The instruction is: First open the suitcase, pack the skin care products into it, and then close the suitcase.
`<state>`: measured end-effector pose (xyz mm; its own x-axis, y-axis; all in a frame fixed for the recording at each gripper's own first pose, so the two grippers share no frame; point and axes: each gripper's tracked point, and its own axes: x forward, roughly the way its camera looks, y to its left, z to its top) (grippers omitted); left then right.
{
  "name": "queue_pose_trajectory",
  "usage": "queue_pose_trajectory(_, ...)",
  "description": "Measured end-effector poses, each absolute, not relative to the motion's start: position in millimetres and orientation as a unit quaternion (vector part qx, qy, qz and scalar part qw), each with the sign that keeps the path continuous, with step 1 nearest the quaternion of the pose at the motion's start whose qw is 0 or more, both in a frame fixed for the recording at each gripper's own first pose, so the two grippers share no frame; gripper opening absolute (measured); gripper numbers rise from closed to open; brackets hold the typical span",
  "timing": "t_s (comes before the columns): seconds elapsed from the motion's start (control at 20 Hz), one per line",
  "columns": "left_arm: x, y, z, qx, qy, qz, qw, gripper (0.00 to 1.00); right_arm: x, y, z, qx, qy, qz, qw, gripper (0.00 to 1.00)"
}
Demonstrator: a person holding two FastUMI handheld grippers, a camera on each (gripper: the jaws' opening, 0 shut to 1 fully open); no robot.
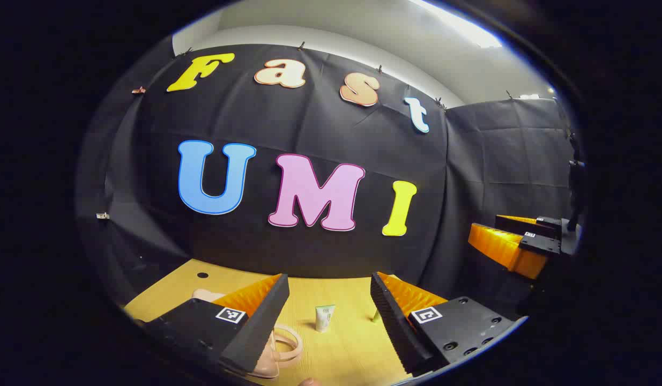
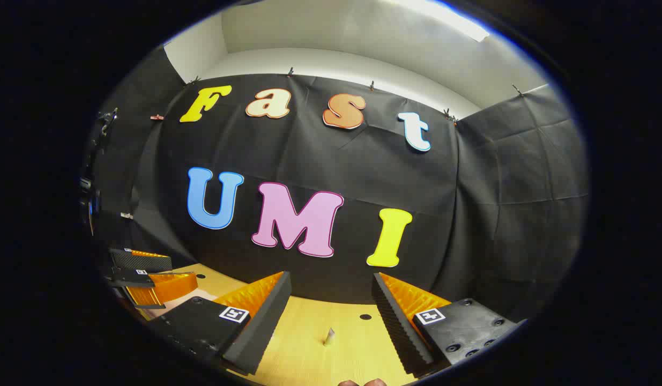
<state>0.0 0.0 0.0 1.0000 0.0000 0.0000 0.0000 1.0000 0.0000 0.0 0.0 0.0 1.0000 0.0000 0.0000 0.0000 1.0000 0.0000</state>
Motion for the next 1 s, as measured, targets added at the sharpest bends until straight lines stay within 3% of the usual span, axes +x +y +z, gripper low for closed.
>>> queue_pose_trajectory(0.75,2,-1,-9,0.020,0.013,-0.012,1.000,0.96,-7,-6,-15,-0.007,0.016,-0.011,1.000,0.96)
queue_pose_trajectory(1.0,18,-3,-43,0.005,0.075,-0.042,0.996,0.96,-1,-3,-19,-0.004,0.021,-0.006,1.000,0.96)
